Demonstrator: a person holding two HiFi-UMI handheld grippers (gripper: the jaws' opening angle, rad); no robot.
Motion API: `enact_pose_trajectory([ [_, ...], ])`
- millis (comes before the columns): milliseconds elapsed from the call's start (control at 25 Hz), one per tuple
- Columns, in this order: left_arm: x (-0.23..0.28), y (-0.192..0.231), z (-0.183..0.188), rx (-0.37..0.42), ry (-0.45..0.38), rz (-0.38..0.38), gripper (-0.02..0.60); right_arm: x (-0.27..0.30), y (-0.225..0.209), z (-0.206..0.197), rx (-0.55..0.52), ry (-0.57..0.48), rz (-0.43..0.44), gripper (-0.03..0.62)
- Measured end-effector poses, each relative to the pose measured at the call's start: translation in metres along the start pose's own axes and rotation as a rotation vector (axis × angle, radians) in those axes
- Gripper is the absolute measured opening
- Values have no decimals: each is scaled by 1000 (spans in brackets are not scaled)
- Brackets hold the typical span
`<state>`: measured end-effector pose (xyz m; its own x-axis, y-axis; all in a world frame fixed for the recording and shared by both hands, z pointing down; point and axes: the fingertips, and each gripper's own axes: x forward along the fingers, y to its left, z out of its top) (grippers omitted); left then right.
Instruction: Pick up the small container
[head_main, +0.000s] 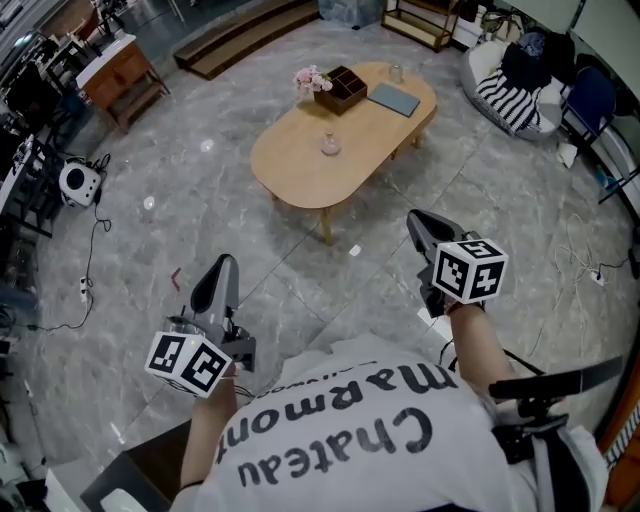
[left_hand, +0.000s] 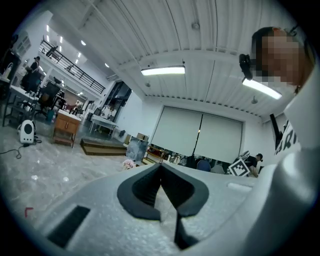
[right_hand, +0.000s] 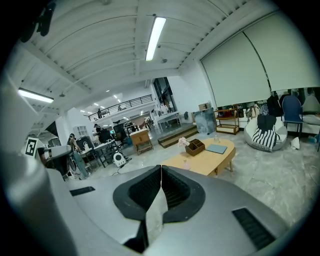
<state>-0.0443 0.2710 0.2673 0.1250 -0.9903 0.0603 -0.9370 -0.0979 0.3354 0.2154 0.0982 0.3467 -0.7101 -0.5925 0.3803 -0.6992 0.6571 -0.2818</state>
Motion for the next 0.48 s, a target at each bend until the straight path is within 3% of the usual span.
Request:
enact_pose_trajectory([
  [480, 15, -3, -2, -96, -3, -35, 14, -4, -21, -11, 49, 15, -27, 14],
])
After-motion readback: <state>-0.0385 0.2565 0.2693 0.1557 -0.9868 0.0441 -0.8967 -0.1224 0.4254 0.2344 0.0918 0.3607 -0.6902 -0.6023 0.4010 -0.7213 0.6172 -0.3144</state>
